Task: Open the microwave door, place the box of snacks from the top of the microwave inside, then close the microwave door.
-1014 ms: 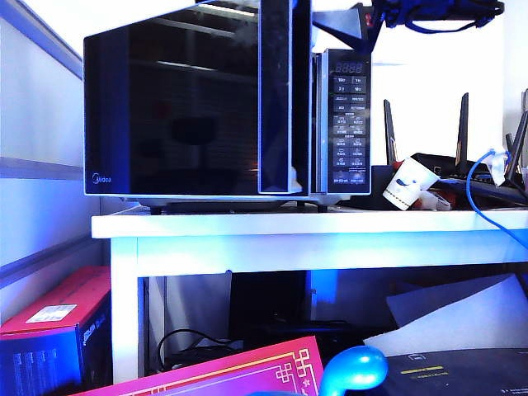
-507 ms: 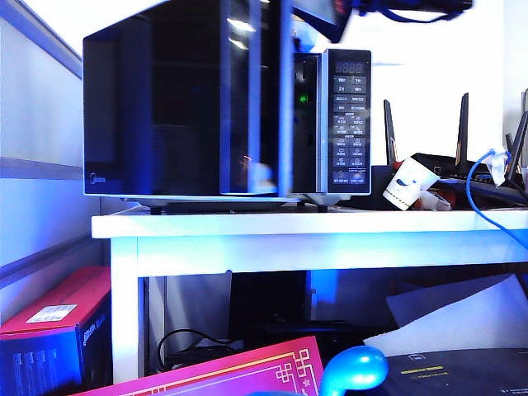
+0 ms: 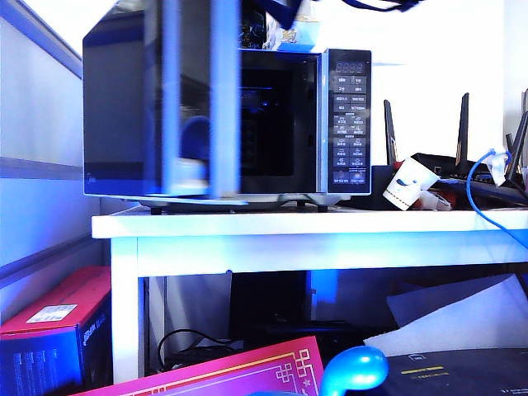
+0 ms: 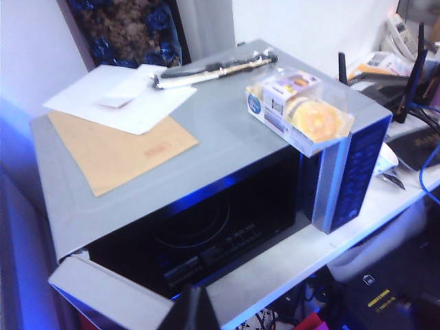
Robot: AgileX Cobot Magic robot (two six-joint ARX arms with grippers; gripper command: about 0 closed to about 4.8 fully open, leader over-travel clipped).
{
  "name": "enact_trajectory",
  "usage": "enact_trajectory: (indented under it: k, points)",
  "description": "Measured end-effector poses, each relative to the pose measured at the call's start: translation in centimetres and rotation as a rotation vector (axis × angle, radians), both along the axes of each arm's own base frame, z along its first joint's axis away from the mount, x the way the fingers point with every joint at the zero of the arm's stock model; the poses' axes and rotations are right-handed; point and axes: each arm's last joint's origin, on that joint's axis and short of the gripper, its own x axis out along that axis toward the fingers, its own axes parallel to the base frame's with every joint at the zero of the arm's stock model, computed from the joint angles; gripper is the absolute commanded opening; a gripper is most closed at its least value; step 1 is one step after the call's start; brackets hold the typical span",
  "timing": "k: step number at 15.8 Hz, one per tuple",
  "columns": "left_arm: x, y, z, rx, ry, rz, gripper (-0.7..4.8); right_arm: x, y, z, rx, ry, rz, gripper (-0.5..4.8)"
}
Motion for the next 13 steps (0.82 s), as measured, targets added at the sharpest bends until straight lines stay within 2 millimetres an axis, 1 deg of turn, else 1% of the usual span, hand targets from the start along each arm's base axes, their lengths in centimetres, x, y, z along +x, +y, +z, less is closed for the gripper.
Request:
enact_trajectory:
  k: [6,10,13]
  points:
    - [0.0,0.1,-0.3,0.018,0.022,0.021,-0.06,-1.9,3.3,0.2,0.015,-0.004,0.041,3.32]
    - [0.1,0.1,-0.3,0.046,0.014,0.036,-0.06,-4.3,6.6,0.2,0.021,0.003,0.107,3.32]
    - [1.4,-0.5,-1.2,0.07,0.057,0.038,-0.06,-6.0,8.6,0.3,0.032,-0.006,0.156,3.32]
